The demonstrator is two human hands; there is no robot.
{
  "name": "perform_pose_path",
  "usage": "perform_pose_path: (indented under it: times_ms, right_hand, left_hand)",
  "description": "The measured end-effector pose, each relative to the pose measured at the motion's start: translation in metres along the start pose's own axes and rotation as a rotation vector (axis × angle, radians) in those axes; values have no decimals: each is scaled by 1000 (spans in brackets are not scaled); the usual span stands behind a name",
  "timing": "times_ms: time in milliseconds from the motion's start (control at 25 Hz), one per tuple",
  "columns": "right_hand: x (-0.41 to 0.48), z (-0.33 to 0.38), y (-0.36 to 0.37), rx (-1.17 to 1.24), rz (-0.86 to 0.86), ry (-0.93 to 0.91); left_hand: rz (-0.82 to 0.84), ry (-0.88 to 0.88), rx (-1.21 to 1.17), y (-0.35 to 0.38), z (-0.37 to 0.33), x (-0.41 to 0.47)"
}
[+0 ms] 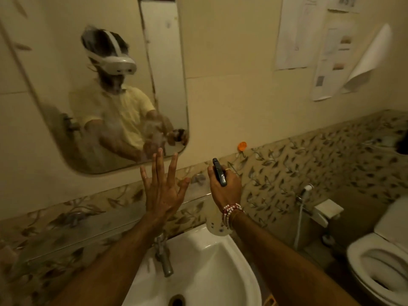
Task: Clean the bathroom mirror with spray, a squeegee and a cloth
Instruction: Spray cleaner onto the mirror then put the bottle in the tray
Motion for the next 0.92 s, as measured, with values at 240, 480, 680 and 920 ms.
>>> perform_pose_path:
  times_ms: [240, 480, 680, 920]
  right_hand:
    - [66, -52, -81, -75, -120, 55]
    - [102, -121, -128, -213, -140, 45]
    - [104, -185, -146, -303, -76, 129]
    - [103, -279, -147, -438, -20, 313]
  left_hand:
    - [37, 163, -93, 72, -103, 49]
    - [134, 239, -194, 144, -182, 57]
    - [228, 348, -256, 197, -220, 33]
    - [400, 410, -345, 290, -221, -6]
Point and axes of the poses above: each hand's wrist, its own x-axis towards the middle knuckle, its own y-axis out of the palm, z = x × y, the point moved 6 cm from there along x, towards the middle knuckle, and after that the axes turned 12 degrees about y, right-handed, at the moved point
